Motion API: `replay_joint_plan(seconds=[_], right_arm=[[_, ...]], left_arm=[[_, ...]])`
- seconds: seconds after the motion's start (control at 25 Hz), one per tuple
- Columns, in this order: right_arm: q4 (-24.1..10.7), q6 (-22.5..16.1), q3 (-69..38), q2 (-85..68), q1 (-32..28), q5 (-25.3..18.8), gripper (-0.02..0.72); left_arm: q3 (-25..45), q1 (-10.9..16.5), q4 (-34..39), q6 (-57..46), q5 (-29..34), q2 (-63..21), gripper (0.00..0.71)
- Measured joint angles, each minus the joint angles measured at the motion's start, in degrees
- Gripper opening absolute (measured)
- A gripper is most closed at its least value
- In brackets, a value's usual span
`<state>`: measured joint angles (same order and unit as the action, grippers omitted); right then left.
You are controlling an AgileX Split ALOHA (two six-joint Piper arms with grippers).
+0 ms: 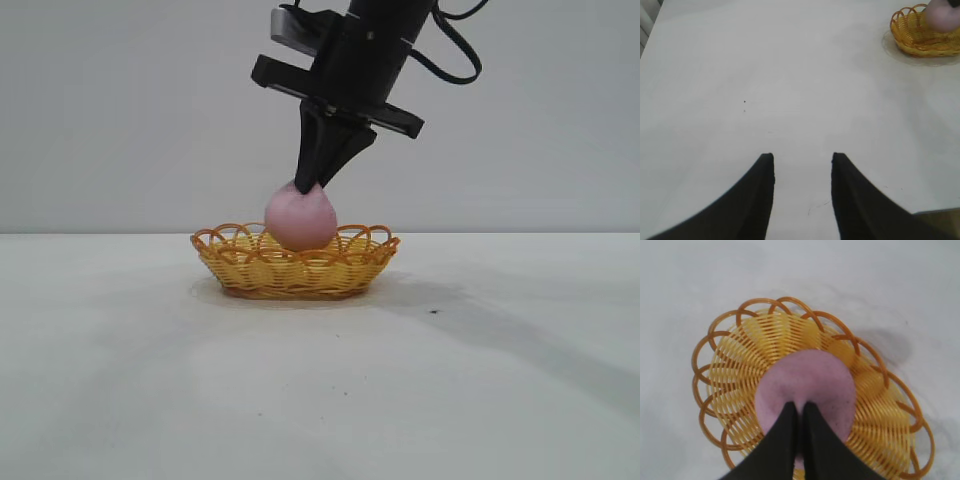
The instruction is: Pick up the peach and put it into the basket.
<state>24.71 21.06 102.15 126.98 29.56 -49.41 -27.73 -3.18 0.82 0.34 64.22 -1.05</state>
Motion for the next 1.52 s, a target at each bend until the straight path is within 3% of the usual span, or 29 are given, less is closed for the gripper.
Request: replay_joint_plan(seconds=[0.2,0.36,0.4,0.56,0.84,0.96,1.08,1.12,1.24,1.44,1.52], right_arm=[[0.26,0.46,0.10,0.00,0.00,0.33,0.283],[-0.67,2.24,0.10,-2.78,0.00,0.22,0.279],[-1.56,2.36,0.10,-4.15,0.00,0.33,0.321],[-3.46,2.47,-2.12,-9.08,-2.11,2.09,0.305],[-3.36,2.22,-14.51,-13.04,-13.48,2.45,0.305],[-4.27,0.41,-21.85,-18.24,-18.91,4.15,0.305],[-6.78,-1.97,-30.17,-25.38,-23.43,7.08,0.305],[-7.50,-2.44,-33.25,-28.26,-24.55,8.07,0.256],[-9.39,-3.11,-42.79,-37.91,-25.93,11.29,0.251],[-7.66,-3.64,-58.76,-61.82,-26.04,21.78,0.251],[-7.31,-3.50,-63.07,-71.76,-26.04,22.49,0.251]], left_arm=[[0.00,0.00,-0.09,0.00,0.00,0.00,0.231],[0.00,0.00,-0.09,0.00,0.00,0.00,0.231],[0.00,0.00,-0.09,0.00,0.00,0.00,0.231],[0.00,0.00,-0.09,0.00,0.00,0.00,0.231],[0.00,0.00,-0.09,0.00,0.00,0.00,0.231],[0.00,0.00,-0.09,0.00,0.00,0.00,0.231],[0.00,0.00,-0.09,0.00,0.00,0.00,0.231],[0.00,0.00,-0.09,0.00,0.00,0.00,0.231],[0.00,0.00,-0.09,0.00,0.00,0.00,0.231],[0.00,0.00,-0.13,0.05,0.00,0.00,0.231],[0.00,0.00,-0.13,0.05,0.00,0.00,0.231]])
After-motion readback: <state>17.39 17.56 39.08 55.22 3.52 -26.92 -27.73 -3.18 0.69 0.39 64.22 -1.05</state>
